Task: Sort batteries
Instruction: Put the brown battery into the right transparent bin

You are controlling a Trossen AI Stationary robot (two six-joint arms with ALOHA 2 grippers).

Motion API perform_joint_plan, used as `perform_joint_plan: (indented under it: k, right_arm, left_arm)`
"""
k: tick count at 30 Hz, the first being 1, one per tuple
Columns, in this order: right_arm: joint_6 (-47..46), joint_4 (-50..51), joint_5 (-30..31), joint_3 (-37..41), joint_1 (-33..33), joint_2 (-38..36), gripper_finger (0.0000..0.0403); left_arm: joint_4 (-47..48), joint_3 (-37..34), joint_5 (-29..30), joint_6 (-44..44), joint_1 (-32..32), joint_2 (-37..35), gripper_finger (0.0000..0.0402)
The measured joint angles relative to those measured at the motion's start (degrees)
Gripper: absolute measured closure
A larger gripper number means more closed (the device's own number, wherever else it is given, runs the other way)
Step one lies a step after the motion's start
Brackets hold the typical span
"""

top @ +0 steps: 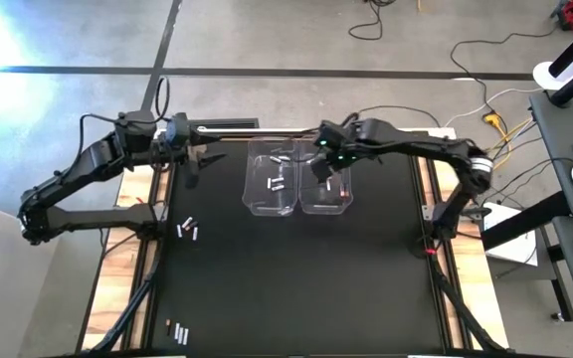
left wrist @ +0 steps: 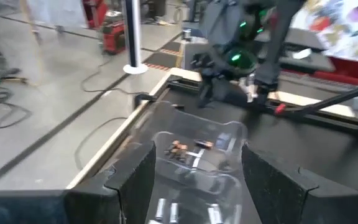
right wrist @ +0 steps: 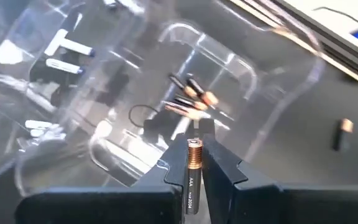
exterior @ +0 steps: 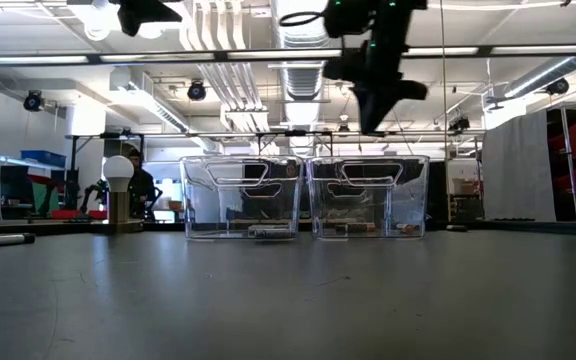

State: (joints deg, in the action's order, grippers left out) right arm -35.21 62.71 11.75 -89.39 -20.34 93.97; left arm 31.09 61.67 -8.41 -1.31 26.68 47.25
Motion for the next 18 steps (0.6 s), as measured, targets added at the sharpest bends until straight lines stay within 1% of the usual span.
perform_joint_plan:
  k: [3, 6, 9, 13, 18]
  right_arm:
    - [1.8, 0.7, -0.2, -4.8, 0.6, 5.4, 0.0380]
    - [3.5, 0.6, -0.3, -8.1, -0.1, 11.6, 0.0380]
    - [6.7, 0.4, -3.5, -10.9, -1.3, 17.7, 0.0380]
    - [10.0, 0.6, -7.7, -11.8, -2.8, 23.4, 0.0380]
    - [12.2, 0.5, -10.7, -11.4, -4.4, 26.4, 0.0380]
  left_arm:
    - [0.0, 0.0, -3.1, -1.8, 0.0, -1.2, 0.0186]
    - [0.0, 0.0, -4.8, -3.7, 0.0, -3.0, 0.0186]
    - [-0.1, 0.0, -6.0, -5.7, -0.1, -5.6, 0.0186]
    - [-0.9, 0.0, -6.1, -6.9, -0.1, -9.5, 0.0186]
    - [-0.6, 0.0, -6.0, -7.9, -0.1, -13.5, 0.0186]
